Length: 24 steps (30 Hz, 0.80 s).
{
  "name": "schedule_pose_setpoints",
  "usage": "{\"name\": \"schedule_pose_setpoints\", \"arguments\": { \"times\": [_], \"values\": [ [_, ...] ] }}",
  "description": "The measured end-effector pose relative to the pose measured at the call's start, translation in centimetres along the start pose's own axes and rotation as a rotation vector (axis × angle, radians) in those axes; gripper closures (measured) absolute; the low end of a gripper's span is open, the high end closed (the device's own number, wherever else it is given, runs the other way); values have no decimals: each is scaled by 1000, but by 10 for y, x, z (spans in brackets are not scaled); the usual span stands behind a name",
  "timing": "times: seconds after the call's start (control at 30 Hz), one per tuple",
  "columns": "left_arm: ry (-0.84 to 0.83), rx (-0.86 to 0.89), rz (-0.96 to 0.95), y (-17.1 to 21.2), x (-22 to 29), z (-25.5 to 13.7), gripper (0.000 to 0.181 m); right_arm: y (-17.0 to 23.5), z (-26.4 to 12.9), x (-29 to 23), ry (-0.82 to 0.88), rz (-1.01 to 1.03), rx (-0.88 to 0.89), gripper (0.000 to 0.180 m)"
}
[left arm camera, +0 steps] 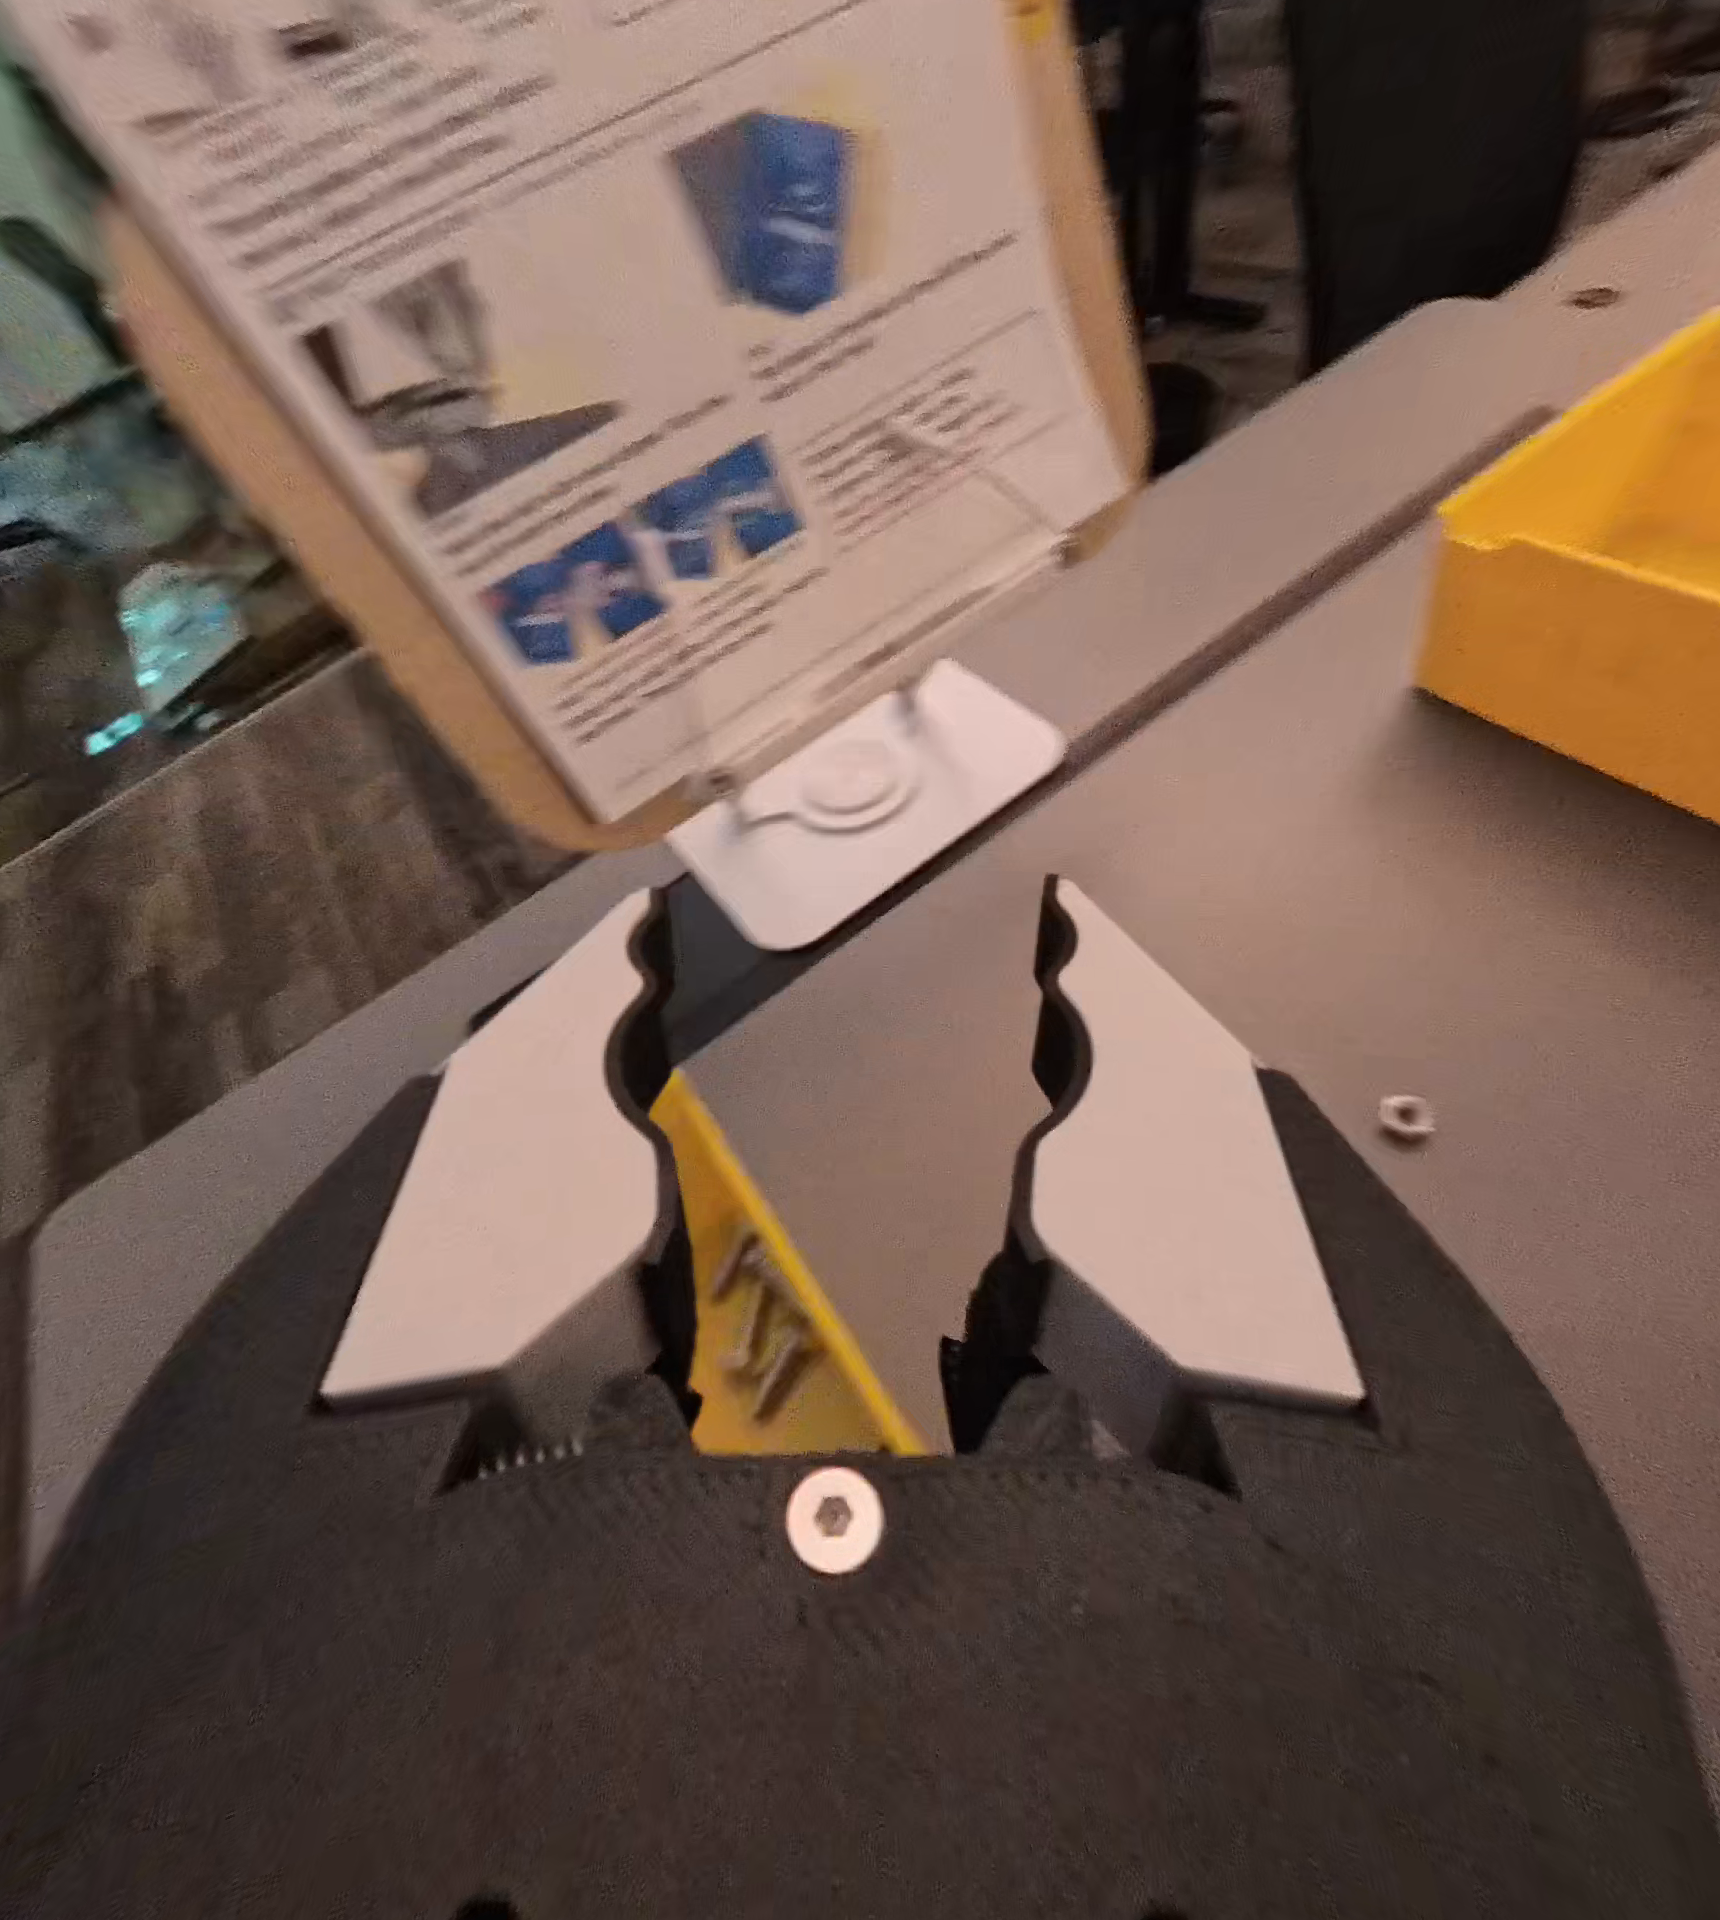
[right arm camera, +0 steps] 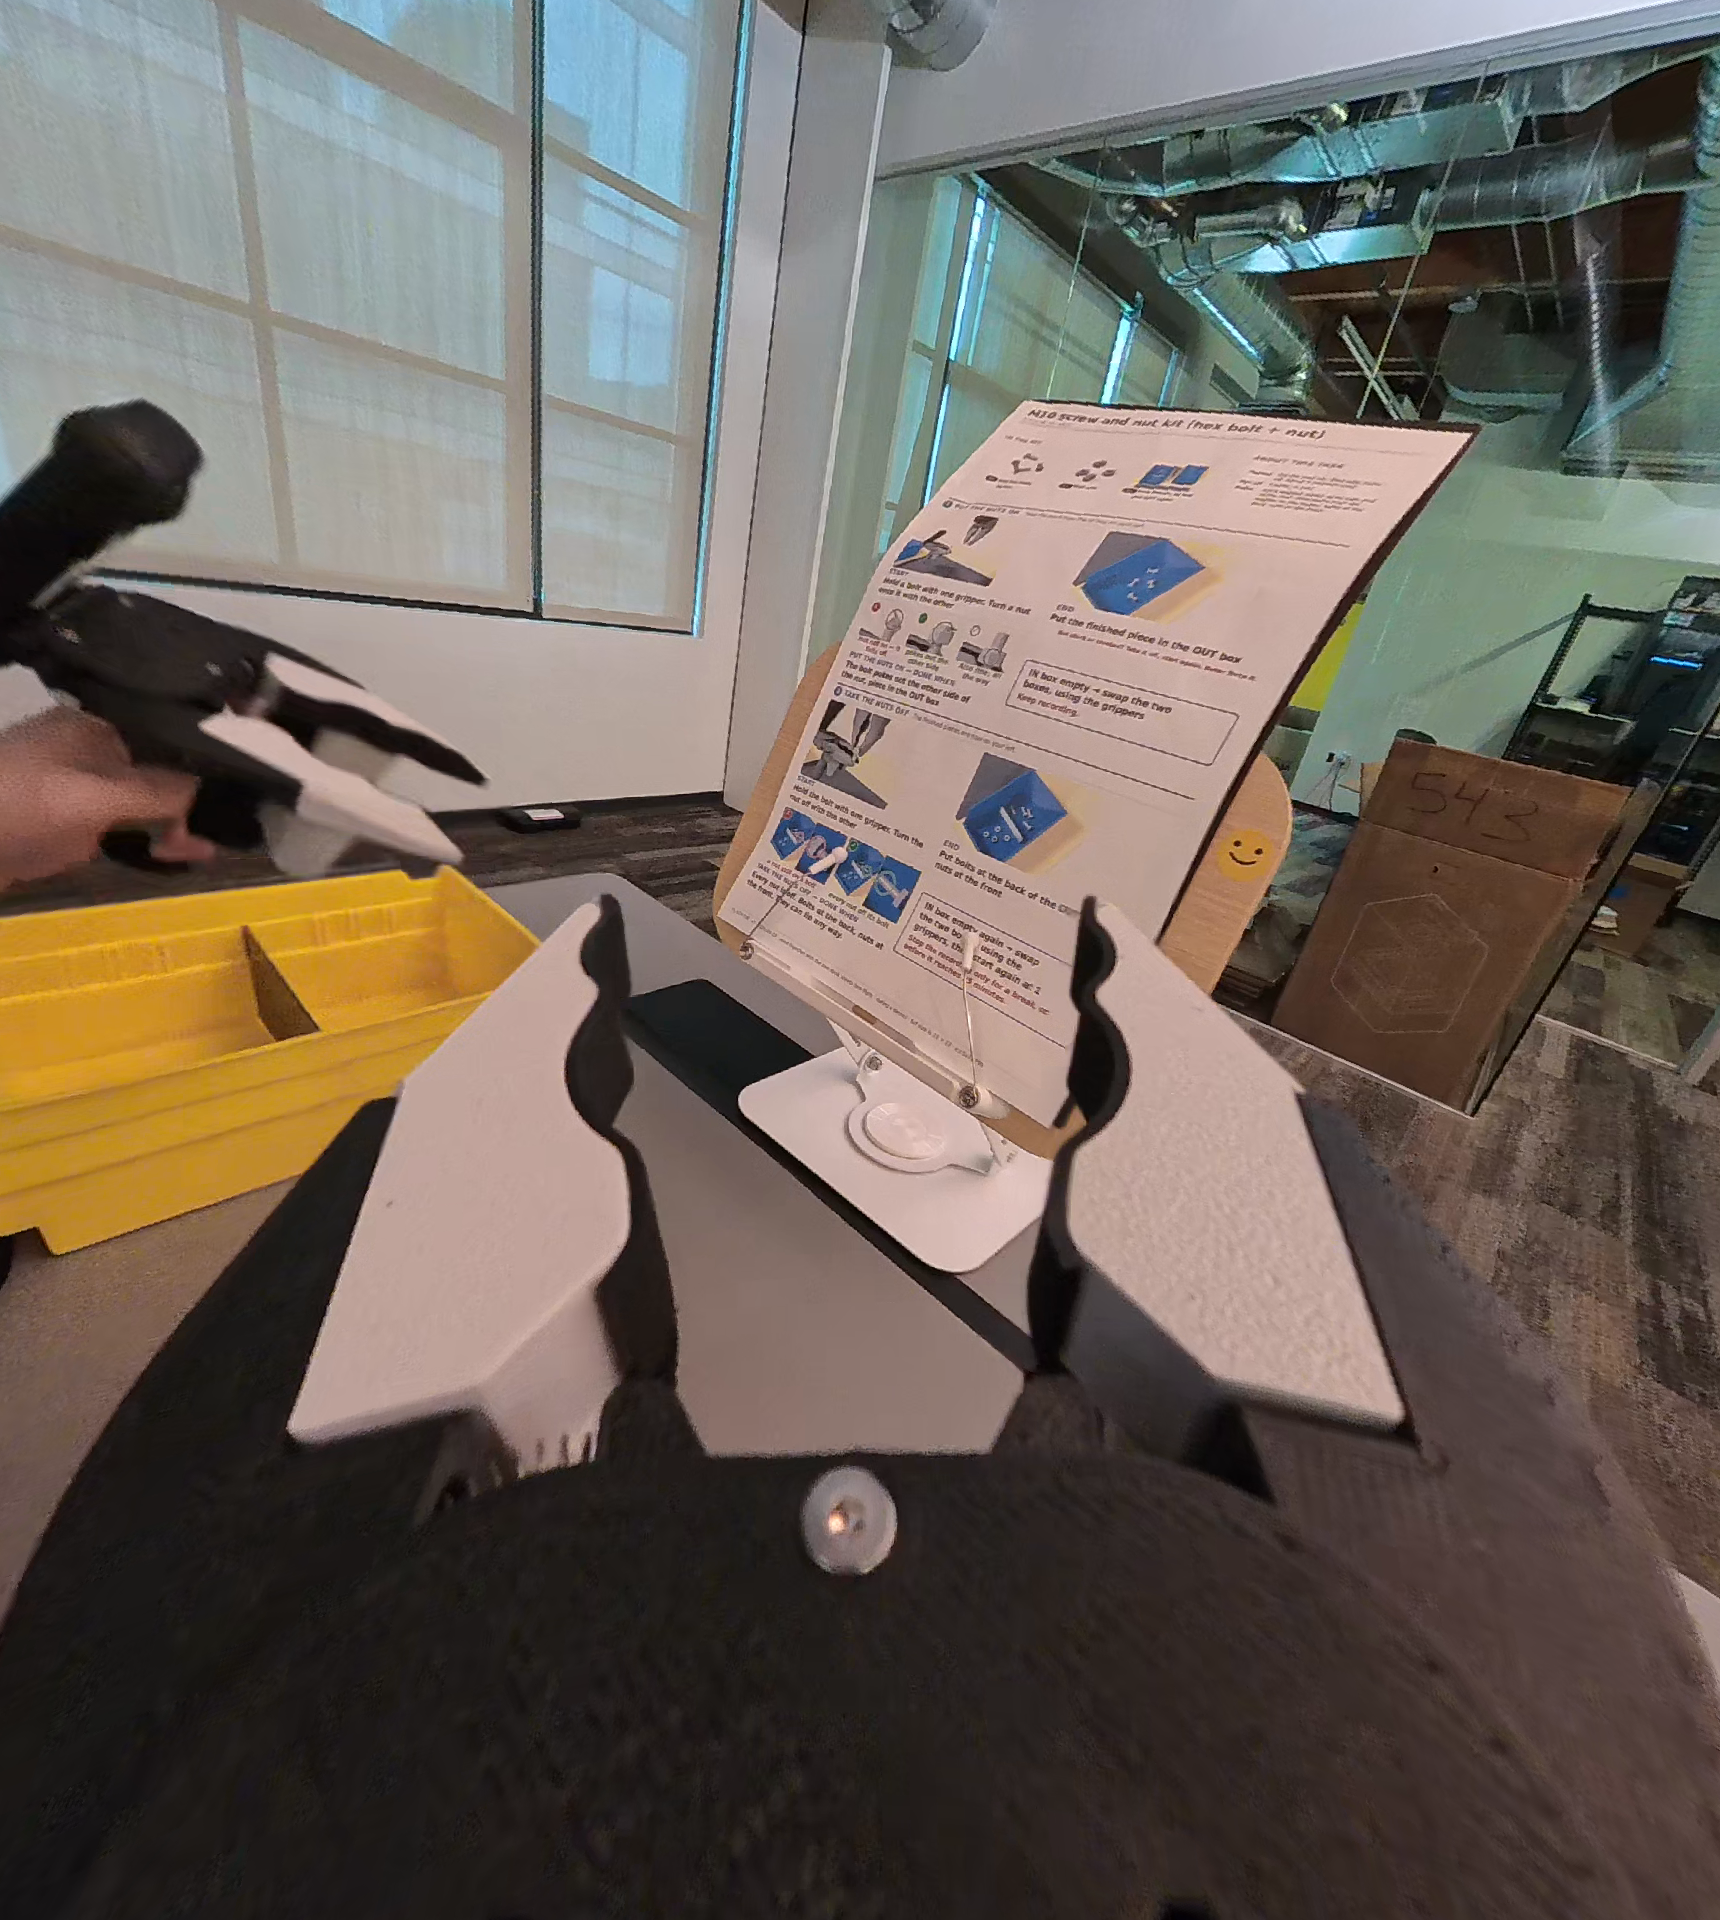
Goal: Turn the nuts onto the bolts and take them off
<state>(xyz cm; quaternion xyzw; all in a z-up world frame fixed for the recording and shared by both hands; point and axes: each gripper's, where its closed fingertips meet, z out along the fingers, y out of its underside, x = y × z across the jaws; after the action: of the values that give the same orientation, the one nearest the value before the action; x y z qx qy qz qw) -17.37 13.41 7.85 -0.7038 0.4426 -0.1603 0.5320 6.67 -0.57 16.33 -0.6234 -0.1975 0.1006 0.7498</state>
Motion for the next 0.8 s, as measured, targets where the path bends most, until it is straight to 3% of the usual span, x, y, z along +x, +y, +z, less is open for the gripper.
{"name": "schedule_pose_setpoints", "arguments": {
  "times": [0.1, 0.17, 0.33, 0.4, 0.5, 0.8],
  "values": [
    [-88, -121, -12, 49, -70, -12, 135, 5, 2, 3, 13, -2, -17, 95],
    [-81, -278, 5, 97, -93, -8, 134, 7, 4, 2, 7, 9, -20, 95],
    [54, -497, 16, 173, -93, 26, 145, 16, 13, -4, -3, 9, -46, 95],
    [109, -608, -24, 195, -88, 35, 138, 19, 16, -7, -13, 4, -60, 95],
    [158, -722, -4, 217, -83, 41, 139, 25, 19, -7, -10, -7, -84, 95],
    [294, -760, 67, 237, -63, 50, 137, 26, 17, 0, -1, 16, -76, 95]
  ]
}}
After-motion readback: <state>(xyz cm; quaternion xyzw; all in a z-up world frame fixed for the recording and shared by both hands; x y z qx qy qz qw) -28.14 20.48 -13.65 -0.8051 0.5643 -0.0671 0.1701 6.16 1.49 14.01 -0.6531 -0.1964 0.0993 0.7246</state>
